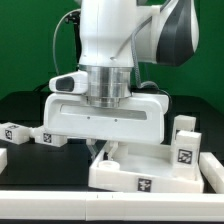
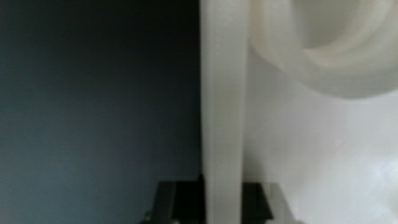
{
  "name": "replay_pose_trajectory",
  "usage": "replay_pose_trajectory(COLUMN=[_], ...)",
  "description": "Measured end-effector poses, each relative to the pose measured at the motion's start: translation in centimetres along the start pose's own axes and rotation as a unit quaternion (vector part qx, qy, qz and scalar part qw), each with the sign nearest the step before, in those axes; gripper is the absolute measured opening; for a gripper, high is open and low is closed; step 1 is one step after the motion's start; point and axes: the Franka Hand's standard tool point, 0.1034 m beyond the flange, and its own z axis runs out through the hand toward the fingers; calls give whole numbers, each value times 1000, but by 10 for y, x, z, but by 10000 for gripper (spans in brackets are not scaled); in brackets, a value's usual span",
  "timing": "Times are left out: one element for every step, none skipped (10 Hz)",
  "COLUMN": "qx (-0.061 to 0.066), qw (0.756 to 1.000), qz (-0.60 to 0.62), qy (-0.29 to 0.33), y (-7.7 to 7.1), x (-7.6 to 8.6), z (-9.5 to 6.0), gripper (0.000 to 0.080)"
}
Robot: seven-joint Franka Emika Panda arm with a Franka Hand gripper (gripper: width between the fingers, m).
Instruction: Assemble square table
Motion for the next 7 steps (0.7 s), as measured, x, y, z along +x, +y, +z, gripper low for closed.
replay_pose_trajectory(qx=[-3,-7,-9,-11,-16,-14,-7], qw=[1000,998,995,993,978,959,940], qz=[-25,-68,-96,-121,-210,-284,-341], qy=[-2,-3,-4,-4,-6,-10,-14], y=[2,3,5,6,8,12,13], x=[0,0,0,2,15,29,42], z=[0,0,0,0,-4,-7,-8], gripper=[44,44,44,44,44,44,44])
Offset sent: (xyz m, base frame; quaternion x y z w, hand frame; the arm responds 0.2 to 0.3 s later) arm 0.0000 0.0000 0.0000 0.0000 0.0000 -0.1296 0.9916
